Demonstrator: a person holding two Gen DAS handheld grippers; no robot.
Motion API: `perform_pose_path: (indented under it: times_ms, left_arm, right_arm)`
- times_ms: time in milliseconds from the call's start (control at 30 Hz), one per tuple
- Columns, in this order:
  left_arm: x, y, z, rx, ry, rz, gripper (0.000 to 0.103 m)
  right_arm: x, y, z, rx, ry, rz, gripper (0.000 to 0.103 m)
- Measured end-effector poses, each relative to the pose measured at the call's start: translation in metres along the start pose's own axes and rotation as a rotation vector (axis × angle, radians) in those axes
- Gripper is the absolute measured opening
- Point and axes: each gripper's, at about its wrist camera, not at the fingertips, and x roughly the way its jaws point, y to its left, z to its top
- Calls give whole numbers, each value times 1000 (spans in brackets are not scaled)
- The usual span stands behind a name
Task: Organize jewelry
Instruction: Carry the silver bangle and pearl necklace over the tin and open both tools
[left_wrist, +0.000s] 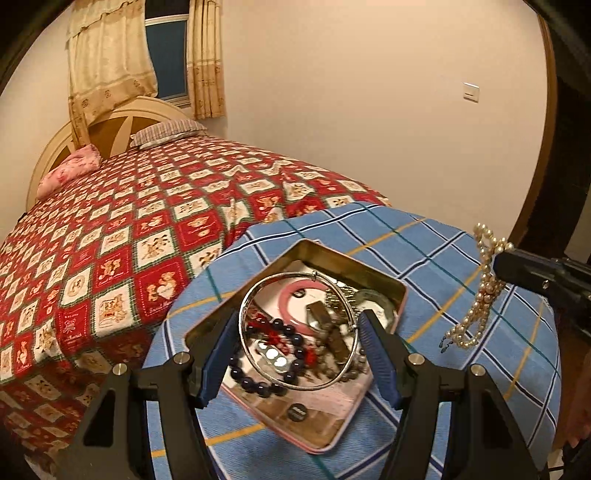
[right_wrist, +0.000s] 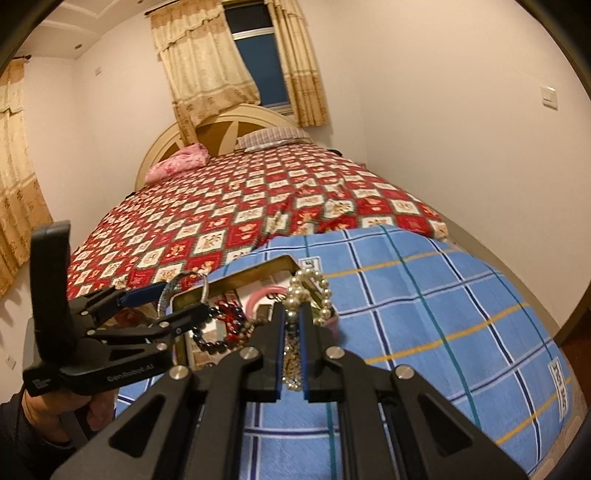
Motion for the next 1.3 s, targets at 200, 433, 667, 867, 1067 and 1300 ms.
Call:
perform_pose_path:
  times_ms: [200,433,667,867,1067,1300]
  left_arm:
    - [0,16,5,-13,-13,32,67]
    - [8,28,9,-29,-12,55,67]
    - [23,27,5,-22,17,56,67]
    - [30,27,2,-17,33,49,67]
    - [35,28,0,-13,43,49,67]
    - [41,29,-4,-9,56,54,67]
  right_arm:
    - [14,16,15,-43,-1,27,9]
    - [26,28,29,-58,-10,63,9]
    - [55,39,33,-71,11,82,9]
    - [74,43,28,-76,44,83,9]
    - [85,45,23,-83,66,81,9]
    - [91,46,19,-83,83,78,9]
